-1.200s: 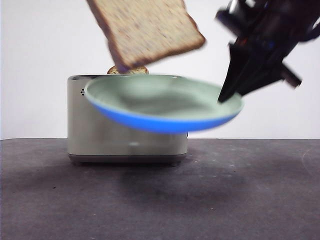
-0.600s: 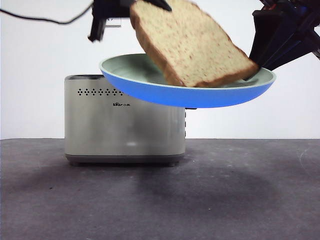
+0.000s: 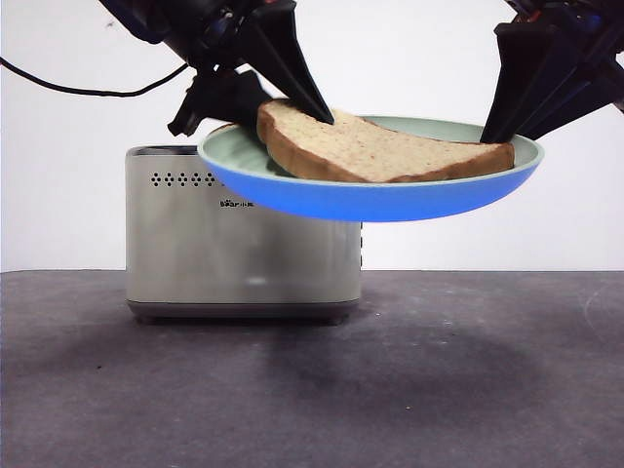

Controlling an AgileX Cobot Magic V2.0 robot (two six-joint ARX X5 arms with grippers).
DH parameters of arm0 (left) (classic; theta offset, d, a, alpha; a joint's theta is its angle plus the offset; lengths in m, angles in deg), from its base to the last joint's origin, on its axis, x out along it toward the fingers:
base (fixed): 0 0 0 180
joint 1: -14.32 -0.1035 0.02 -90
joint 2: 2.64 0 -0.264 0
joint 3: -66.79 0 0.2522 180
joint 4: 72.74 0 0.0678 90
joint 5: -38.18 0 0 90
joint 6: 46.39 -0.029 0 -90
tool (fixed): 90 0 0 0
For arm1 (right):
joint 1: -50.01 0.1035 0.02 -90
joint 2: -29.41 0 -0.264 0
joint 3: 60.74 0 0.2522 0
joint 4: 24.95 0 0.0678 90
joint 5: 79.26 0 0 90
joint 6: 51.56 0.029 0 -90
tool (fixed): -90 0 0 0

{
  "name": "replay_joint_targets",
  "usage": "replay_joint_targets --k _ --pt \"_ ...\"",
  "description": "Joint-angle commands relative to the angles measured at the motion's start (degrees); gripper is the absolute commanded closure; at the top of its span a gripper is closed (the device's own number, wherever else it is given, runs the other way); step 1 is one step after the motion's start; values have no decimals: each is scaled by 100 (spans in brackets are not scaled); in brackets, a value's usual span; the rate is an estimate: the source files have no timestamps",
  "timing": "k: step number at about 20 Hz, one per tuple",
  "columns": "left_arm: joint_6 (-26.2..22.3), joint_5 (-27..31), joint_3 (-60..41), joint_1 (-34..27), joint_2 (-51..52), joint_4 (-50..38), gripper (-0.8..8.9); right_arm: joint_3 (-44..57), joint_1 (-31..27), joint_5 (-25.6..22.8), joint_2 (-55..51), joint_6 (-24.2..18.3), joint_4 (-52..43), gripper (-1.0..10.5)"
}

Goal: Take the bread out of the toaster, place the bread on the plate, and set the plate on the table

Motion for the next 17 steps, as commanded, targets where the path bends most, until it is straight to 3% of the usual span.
replay_joint_targets --k 1,9,17 --pt "76 50 -26 55 -39 33 431 -7 7 116 -9 37 -101 959" --pt "114 17 201 55 -26 304 431 -7 -74 70 11 33 -118 959" --pt "-433 26 2074 146 42 1628 431 -7 -267 -37 173 -9 -116 959"
